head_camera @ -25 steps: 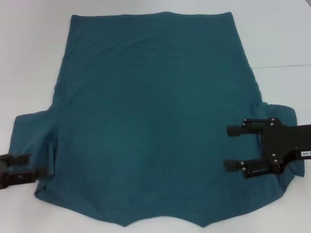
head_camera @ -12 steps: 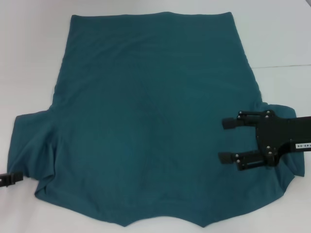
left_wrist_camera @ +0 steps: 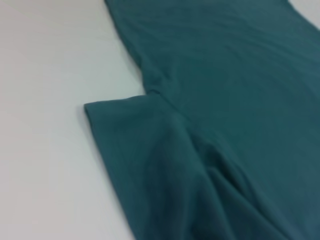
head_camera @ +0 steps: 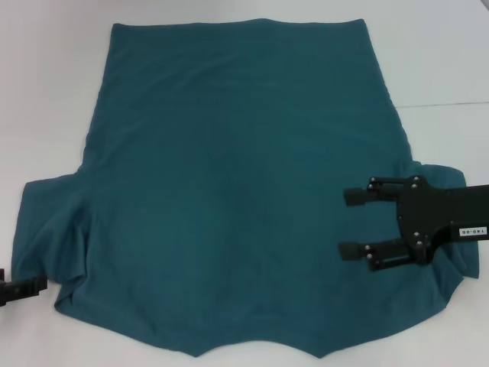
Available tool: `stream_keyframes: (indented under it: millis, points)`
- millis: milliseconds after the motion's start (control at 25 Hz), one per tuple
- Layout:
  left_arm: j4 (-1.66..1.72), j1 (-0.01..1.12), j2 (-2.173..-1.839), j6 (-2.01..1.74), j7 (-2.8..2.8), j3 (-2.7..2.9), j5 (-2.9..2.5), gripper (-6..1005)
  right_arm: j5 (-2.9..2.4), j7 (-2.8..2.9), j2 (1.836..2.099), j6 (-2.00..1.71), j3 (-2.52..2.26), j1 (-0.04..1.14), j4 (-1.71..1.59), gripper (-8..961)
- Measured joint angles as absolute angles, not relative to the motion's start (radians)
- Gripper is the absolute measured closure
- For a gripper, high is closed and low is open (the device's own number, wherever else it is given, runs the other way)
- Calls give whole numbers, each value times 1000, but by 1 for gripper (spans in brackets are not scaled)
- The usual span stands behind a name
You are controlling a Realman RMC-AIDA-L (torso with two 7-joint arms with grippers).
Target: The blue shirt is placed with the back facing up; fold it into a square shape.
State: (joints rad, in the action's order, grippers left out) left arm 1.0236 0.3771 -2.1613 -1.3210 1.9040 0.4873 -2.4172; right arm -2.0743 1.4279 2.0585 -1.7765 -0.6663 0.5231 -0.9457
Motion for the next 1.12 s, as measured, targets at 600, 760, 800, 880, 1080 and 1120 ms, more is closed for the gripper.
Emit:
stream_keyframes:
  millis: [600,760,800,880,1080,1120]
  points:
    - [980,391,-2160,-1232,1915,502,-2433,73,-2075,1442,2059,-1775,-663,515,-947,29]
    - [980,392,-2160,-1223,1917,508,-2433,114,-2075,1442,2059,-1775,-661,517,-946,29]
    - [979,393,-2160,-1219,1917,511,-2433,125,-2075,1442,2059,-1775,-661,517,-946,29]
    - [979,393,-2161,-1209,1918,512,-2432,146,-2075,1443,2058,-1775,-661,518,-947,29]
    - [979,394,-2163,-1173,1931,524,-2435,300,-2075,1455,2059,-1776,-661,523,-946,29]
    - [979,394,-2163,-1167,1939,536,-2435,413,-2075,1456,2059,-1776,-661,523,-947,29]
